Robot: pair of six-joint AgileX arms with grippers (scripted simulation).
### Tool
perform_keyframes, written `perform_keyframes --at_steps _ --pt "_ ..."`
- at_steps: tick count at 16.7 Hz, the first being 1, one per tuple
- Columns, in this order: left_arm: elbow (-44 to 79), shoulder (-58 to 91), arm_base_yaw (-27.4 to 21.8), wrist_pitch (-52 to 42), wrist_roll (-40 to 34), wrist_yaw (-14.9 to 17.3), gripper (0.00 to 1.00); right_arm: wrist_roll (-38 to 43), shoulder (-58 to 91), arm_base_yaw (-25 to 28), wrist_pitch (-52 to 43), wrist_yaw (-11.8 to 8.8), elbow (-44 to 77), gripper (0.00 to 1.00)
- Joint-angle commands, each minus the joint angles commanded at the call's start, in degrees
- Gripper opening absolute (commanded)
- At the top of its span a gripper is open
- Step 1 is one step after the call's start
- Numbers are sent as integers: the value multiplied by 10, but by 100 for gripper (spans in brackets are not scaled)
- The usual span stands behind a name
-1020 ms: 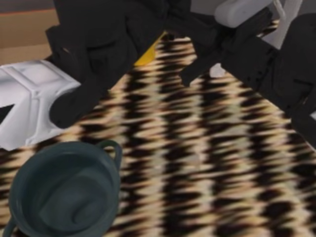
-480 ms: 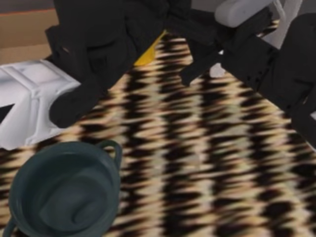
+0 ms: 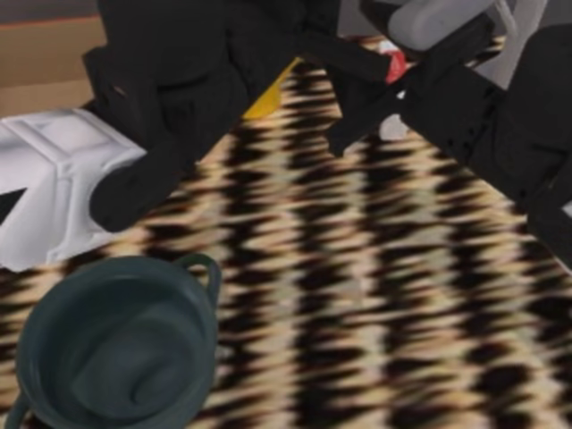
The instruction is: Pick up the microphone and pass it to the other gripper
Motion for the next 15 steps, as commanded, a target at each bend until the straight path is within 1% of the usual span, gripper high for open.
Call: perform_keyframes --at_steps 6,7,8,10,15 --pt "0 0 0 0 0 0 0 0 0 0 0 0 0 100" --pt "4 -5 0 -1 8 -8 0 -6 4 -15 -2 11 -1 100" --pt "3 -6 1 -1 8 -7 0 -5 2 -15 -3 11 -3 100" --pt "-7 -16 14 -4 10 4 0 -5 -19 -18 -8 7 -23 100" --pt "-43 -60 72 -10 9 54 0 -5 -136 -30 -27 -9 -114 100"
